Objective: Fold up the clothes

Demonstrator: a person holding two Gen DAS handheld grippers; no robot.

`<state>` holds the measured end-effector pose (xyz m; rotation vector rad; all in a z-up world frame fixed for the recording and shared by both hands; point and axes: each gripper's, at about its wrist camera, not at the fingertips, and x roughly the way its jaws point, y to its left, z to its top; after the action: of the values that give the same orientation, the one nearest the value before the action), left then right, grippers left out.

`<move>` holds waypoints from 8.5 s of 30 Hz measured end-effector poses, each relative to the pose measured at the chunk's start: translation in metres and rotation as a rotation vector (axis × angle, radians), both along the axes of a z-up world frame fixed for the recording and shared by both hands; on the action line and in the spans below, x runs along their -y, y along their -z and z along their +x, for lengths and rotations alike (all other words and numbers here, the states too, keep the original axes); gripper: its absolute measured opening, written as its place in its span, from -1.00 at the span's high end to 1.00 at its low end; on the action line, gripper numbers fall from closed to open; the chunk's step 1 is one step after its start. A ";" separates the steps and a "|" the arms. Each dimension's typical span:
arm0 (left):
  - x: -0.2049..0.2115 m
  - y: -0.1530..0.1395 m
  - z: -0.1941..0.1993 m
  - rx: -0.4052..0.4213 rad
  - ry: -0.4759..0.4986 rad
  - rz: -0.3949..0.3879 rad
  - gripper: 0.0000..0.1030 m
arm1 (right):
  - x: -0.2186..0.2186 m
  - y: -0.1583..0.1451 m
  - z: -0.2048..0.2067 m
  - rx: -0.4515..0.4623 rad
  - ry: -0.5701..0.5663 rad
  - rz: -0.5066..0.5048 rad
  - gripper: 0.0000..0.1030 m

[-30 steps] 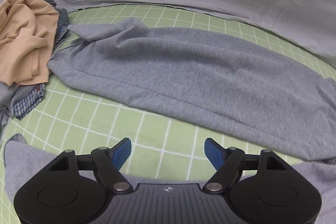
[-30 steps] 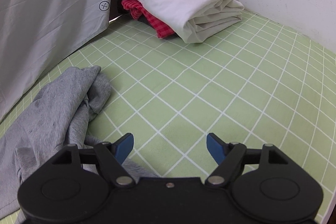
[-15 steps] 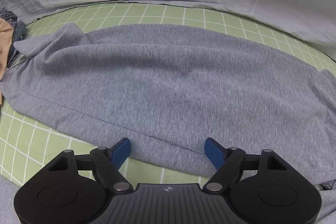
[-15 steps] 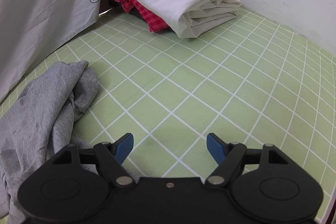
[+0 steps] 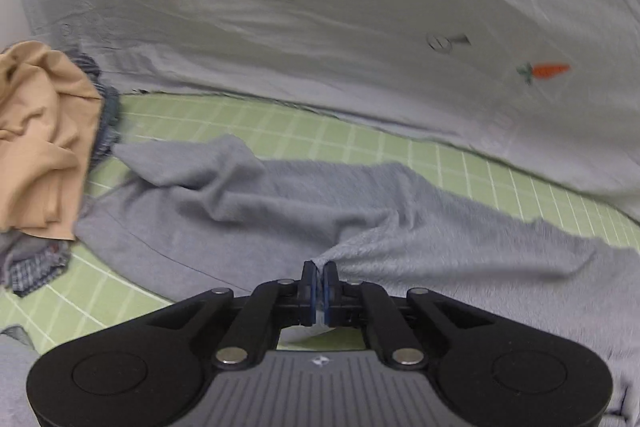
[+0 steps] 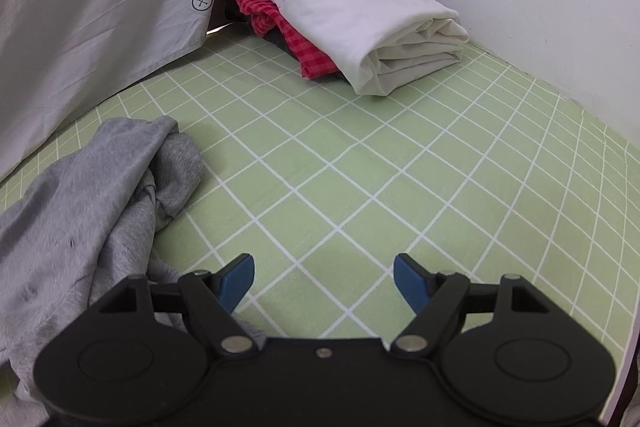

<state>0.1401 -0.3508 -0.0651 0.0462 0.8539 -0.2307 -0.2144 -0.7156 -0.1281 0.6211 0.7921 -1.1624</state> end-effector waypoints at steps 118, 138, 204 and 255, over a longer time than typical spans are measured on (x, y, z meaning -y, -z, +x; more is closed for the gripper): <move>-0.099 0.039 -0.077 -0.345 -0.289 0.038 -0.49 | 0.096 -0.010 -0.084 0.151 0.144 -0.015 0.89; -0.240 0.068 -0.128 -0.467 -0.716 -0.156 -0.49 | -0.019 0.012 -0.059 0.218 0.020 0.192 -0.36; -0.071 0.049 -0.133 -0.156 0.296 0.164 0.85 | -0.057 0.001 -0.029 0.032 -0.238 0.173 -0.02; -0.321 0.031 -0.122 -0.130 -0.748 -0.078 0.98 | -0.011 0.012 -0.054 -0.005 0.038 0.136 -0.69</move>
<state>0.0182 -0.0295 -0.0961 -0.3608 0.9353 0.4401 -0.2680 -0.7044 -0.1400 0.7491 0.8718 -1.1510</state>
